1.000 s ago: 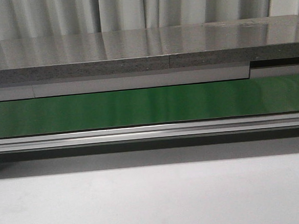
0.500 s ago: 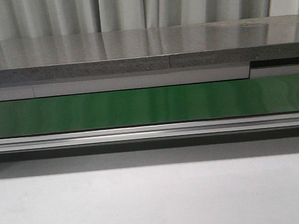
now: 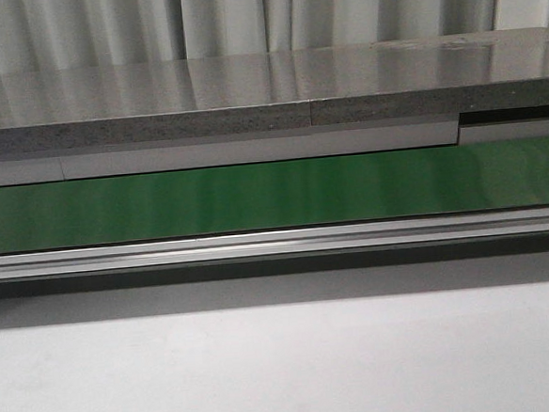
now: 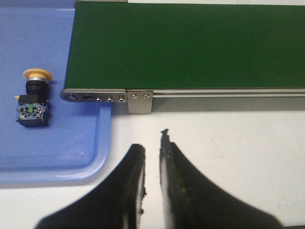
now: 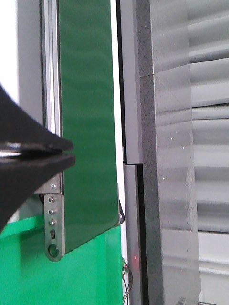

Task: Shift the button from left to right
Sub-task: 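Lower the open left gripper over the yellow-capped button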

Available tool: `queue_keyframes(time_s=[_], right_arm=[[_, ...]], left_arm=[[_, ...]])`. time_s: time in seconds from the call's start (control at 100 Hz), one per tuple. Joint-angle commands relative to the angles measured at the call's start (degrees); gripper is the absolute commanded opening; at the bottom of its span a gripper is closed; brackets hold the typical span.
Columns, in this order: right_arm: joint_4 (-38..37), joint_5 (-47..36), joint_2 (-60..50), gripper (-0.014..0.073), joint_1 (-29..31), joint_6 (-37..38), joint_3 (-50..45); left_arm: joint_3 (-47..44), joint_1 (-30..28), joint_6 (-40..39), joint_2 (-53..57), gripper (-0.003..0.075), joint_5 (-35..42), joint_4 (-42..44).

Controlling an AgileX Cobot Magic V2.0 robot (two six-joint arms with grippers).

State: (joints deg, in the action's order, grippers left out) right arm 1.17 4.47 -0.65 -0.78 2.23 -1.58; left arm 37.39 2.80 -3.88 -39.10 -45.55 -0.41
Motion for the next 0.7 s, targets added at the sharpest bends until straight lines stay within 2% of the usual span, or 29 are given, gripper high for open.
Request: queue_keyframes(time_s=[0.0, 0.08, 0.13, 0.18, 0.31, 0.41, 0.52, 0.69], right_arm=[[-0.53, -5.14, -1.1, -0.0068, 0.04, -0.3, 0.83], [-0.53, -5.14, -1.1, -0.0068, 0.04, -0.3, 0.83], [-0.53, -5.14, -1.1, -0.0068, 0.04, -0.3, 0.83], [-0.53, -5.14, -1.1, -0.0068, 0.04, -0.3, 0.83], [-0.53, -5.14, -1.1, -0.0068, 0.04, -0.3, 0.83], [-0.53, -5.14, -1.1, -0.0068, 0.04, -0.3, 0.83], [-0.53, -5.14, -1.1, -0.0068, 0.04, -0.3, 0.83], [-0.53, -5.14, -1.1, -0.0068, 0.04, -0.3, 0.83]], left_arm=[[1.98, 0.51, 0.68, -0.39, 0.0316, 3.17, -0.5], [1.98, 0.51, 0.68, -0.39, 0.0541, 3.44, -0.36], [1.98, 0.51, 0.68, -0.39, 0.0636, 4.35, -0.22], [1.98, 0.51, 0.68, -0.39, 0.0685, 4.93, -0.13], [1.98, 0.51, 0.3, -0.39, 0.0688, 6.11, -0.13], [1.98, -1.02, -3.85, -0.59, 0.065, 6.34, 1.75], [2.37, -4.93, -6.29, -3.51, 0.0638, 6.01, 5.17], [5.61, -12.27, -6.29, -10.94, 0.0638, 6.12, 5.51]])
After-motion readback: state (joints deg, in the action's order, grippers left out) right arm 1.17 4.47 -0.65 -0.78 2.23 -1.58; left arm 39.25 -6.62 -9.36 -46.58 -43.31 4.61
